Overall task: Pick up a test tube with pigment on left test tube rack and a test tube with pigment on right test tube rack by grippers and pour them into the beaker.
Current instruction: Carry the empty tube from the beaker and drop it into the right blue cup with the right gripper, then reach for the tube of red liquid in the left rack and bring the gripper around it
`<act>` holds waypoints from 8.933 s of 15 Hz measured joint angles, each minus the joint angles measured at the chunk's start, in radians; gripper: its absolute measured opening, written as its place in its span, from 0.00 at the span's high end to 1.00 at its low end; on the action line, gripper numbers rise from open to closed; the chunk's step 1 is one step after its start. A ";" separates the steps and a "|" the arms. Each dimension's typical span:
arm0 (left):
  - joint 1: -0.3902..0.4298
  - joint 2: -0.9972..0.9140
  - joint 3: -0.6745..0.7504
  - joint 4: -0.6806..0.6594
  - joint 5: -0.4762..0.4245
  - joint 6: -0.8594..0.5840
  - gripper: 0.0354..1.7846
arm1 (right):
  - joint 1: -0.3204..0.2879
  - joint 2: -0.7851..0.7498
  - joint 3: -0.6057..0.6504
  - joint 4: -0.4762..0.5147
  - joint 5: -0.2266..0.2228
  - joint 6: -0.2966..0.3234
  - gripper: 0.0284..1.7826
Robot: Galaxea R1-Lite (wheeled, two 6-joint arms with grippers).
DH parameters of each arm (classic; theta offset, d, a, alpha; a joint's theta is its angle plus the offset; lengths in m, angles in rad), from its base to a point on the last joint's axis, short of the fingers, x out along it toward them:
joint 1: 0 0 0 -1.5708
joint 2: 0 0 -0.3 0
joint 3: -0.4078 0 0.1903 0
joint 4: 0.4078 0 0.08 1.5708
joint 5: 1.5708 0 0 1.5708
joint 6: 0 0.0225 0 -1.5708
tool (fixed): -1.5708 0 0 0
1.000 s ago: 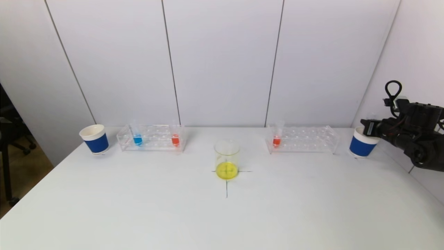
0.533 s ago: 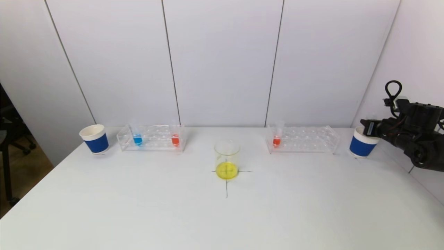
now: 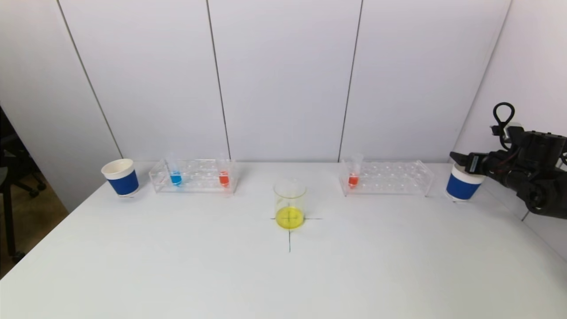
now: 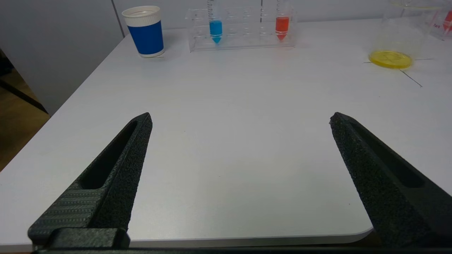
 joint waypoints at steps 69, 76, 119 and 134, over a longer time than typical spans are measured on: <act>0.000 0.000 0.000 0.000 0.000 0.000 0.01 | 0.227 -1.959 0.633 0.985 0.117 0.233 0.01; 0.000 0.000 0.000 0.000 0.000 0.000 0.01 | 0.313 -2.017 0.611 1.145 0.073 0.231 0.01; 0.000 0.000 -0.050 0.028 0.020 0.031 0.01 | 0.315 -2.234 1.108 0.900 -0.177 0.029 0.01; -0.003 0.607 -0.740 0.027 -0.008 0.047 0.01 | 0.315 -2.234 1.108 0.900 -0.177 0.029 0.01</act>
